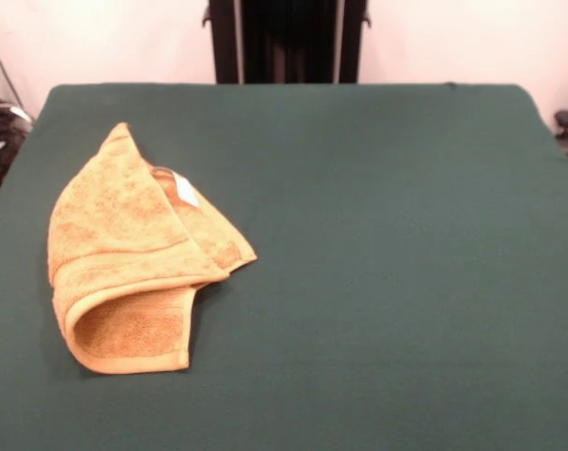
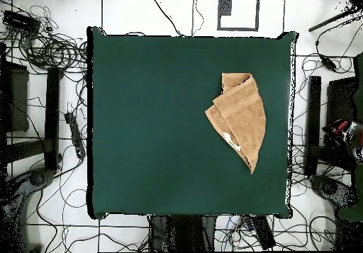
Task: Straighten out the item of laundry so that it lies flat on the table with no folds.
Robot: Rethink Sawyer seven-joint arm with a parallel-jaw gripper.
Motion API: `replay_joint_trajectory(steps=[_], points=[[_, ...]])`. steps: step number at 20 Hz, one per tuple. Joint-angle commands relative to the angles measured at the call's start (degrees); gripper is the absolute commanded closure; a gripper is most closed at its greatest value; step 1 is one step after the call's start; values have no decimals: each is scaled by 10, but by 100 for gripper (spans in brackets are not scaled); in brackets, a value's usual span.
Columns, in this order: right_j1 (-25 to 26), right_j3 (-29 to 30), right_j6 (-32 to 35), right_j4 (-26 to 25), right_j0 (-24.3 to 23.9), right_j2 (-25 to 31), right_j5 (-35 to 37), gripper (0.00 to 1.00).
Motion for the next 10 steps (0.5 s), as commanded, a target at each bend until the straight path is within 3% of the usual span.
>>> replay_joint_trajectory(steps=[1, 6, 10], points=[[-5, 62, -105, -3, 20, 110, 5, 0], [-35, 82, -52, 16, 18, 112, -24, 0], [-64, 92, 8, 28, 36, 91, -6, 0]])
